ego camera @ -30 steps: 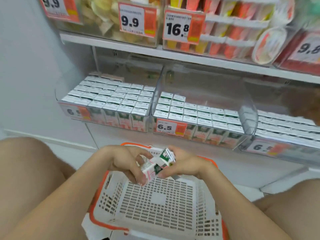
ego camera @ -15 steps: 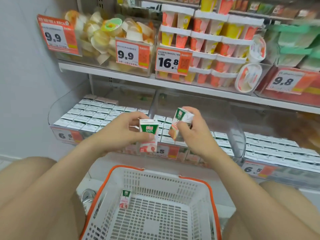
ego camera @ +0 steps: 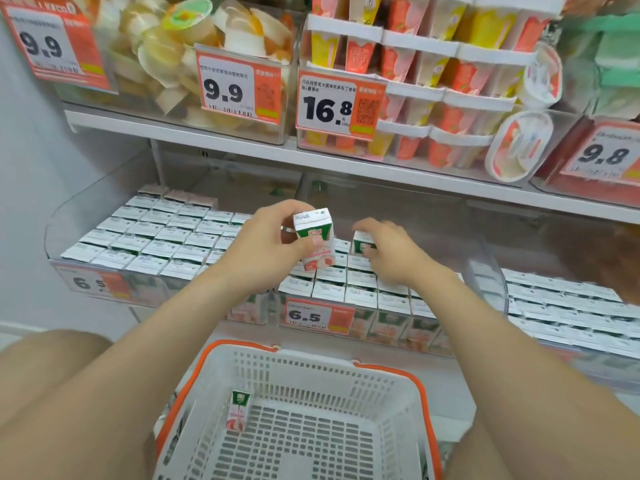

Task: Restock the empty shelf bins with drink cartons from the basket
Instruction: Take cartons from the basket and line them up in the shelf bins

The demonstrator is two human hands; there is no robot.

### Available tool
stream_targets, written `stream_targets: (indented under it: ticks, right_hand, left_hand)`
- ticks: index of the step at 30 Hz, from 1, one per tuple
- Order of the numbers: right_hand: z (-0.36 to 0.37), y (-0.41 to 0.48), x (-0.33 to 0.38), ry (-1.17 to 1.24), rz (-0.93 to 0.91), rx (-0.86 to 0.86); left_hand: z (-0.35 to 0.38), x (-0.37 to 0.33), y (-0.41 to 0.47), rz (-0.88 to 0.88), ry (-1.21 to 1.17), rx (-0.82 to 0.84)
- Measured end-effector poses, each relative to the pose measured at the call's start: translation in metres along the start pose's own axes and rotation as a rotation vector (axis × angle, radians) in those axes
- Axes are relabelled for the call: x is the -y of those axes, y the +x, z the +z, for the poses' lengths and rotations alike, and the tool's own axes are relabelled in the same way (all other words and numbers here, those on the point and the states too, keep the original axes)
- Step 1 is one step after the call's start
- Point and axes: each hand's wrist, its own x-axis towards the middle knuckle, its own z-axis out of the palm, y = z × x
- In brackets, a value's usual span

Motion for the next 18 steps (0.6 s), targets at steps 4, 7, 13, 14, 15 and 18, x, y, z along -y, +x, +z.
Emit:
stream_targets:
  ticks: [4, 7, 13, 14, 15, 18]
  right_hand:
    - [-0.002, 0.005, 0.006, 0.028, 0.088, 0.146]
    - [-0.006, -0.002, 0.015, -0.068, 0.123, 0.124]
    - [-0.011, -0.041, 0.091, 0.591, -0.198, -0.297]
    - [-0.011, -0.051, 0.102, 0.708, -0.242, -0.237]
    - [-0.009, -0.06, 0.109, 0.747, -0.282, -0.182]
    - [0.001, -0.075, 0.121, 0.7, -0.364, -0.159]
  left_hand:
    - [-0.004, 0.004, -0.001, -0.013, -0.014, -0.035]
    - [-0.009, 0.004, -0.004, -0.055, -0.047, -0.067]
    - [-0.023, 0.0, -0.015, -0.068, -0.135, -0.06]
    - [-0.027, -0.002, -0.017, -0.059, -0.142, -0.047]
    - [-0.03, -0.003, -0.02, -0.055, -0.155, -0.032]
    - [-0.044, -0.005, -0.028, -0.048, -0.146, -0.012]
